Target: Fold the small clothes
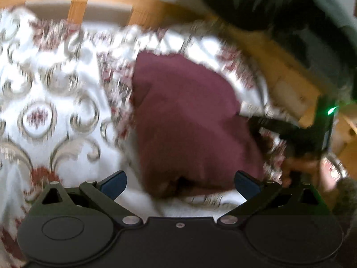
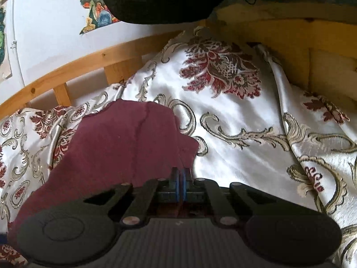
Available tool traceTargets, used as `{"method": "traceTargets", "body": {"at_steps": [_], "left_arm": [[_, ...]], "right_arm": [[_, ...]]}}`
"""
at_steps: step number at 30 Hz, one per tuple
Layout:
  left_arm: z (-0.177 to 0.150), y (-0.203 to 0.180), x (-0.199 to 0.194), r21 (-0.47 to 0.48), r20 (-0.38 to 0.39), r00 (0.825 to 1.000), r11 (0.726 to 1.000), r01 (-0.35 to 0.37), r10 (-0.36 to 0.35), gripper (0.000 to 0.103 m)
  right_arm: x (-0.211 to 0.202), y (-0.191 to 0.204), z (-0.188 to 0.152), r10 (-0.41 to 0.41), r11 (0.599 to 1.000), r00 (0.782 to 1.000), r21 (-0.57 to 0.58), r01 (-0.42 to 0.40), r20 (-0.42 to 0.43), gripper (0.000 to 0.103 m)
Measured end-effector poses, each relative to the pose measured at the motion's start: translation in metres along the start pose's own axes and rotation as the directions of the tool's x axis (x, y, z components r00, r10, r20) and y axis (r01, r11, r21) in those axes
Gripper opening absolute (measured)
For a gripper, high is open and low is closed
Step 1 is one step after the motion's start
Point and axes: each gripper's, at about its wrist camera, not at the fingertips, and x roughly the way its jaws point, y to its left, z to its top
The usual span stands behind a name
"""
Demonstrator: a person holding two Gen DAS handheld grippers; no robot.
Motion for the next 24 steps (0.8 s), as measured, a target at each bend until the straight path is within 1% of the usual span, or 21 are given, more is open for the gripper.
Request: {"method": "traceTargets", "body": {"at_steps": [2, 3, 4, 6, 7, 8, 11, 13, 15, 16, 18, 21, 23, 24], "left_arm": [[0.008, 0.002, -0.002, -0.022, 0.053, 0.999, 1.000, -0.003, 0.004, 0.102], [0.012, 0.004, 0.000, -0.048, 0.059, 0.998, 0.999, -0.010, 0.013, 0.102], [0.017, 0.008, 0.006, -0.078, 0.046, 0.999, 0.997, -0.020, 0.024, 0.102], [0.022, 0.015, 0.019, -0.132, 0.009, 0.999, 0.990, -0.040, 0.042, 0.102], [0.022, 0.019, 0.024, -0.149, -0.010, 0.999, 0.988, -0.049, 0.048, 0.102], [0.021, 0.023, 0.029, -0.165, -0.029, 0.998, 0.985, -0.053, 0.049, 0.102], [0.016, 0.034, 0.040, -0.198, -0.060, 0.998, 0.979, -0.036, 0.024, 0.102], [0.011, 0.043, 0.047, -0.235, -0.082, 0.997, 0.972, -0.028, 0.009, 0.102], [0.006, 0.049, 0.049, -0.253, -0.075, 0.997, 0.967, -0.014, -0.006, 0.102], [0.004, 0.048, 0.048, -0.245, -0.071, 0.997, 0.969, -0.010, -0.007, 0.102], [0.002, 0.044, 0.048, -0.208, -0.068, 0.998, 0.978, -0.016, 0.002, 0.102], [-0.002, 0.044, 0.049, -0.186, -0.055, 0.998, 0.982, -0.017, 0.006, 0.102], [-0.003, 0.044, 0.048, -0.183, -0.050, 0.999, 0.983, -0.014, 0.005, 0.102], [-0.003, 0.044, 0.048, -0.183, -0.049, 0.999, 0.983, -0.013, 0.004, 0.102]], "right_arm": [[0.000, -0.004, -0.001, 0.008, 0.999, 1.000, 0.035, -0.008, 0.001, 0.006], [-0.001, -0.007, -0.001, 0.015, 0.998, 1.000, 0.055, -0.015, 0.003, 0.009], [-0.001, -0.010, -0.001, 0.022, 0.997, 1.000, 0.076, -0.022, 0.006, 0.015], [-0.002, -0.017, -0.001, 0.038, 0.992, 0.999, 0.120, -0.038, 0.009, 0.019], [-0.002, -0.020, -0.001, 0.050, 0.988, 0.999, 0.145, -0.051, 0.012, 0.024], [-0.002, -0.023, -0.001, 0.063, 0.983, 0.998, 0.171, -0.064, 0.014, 0.026], [0.000, -0.029, 0.000, 0.096, 0.971, 0.995, 0.217, -0.096, 0.013, 0.038], [0.001, -0.030, 0.000, 0.124, 0.964, 0.992, 0.236, -0.123, 0.011, 0.052], [0.001, -0.029, 0.000, 0.151, 0.958, 0.988, 0.246, -0.150, 0.015, 0.060], [0.001, -0.028, 0.000, 0.162, 0.956, 0.987, 0.245, -0.161, 0.016, 0.064], [0.003, -0.024, 0.000, 0.167, 0.960, 0.986, 0.227, -0.164, 0.007, 0.066], [0.008, -0.013, -0.002, 0.130, 0.982, 0.991, 0.143, -0.124, -0.035, 0.067], [0.010, -0.005, -0.004, 0.099, 0.992, 0.994, 0.077, -0.096, -0.044, 0.067], [0.010, -0.003, -0.005, 0.092, 0.994, 0.995, 0.062, -0.090, -0.043, 0.067]]}}
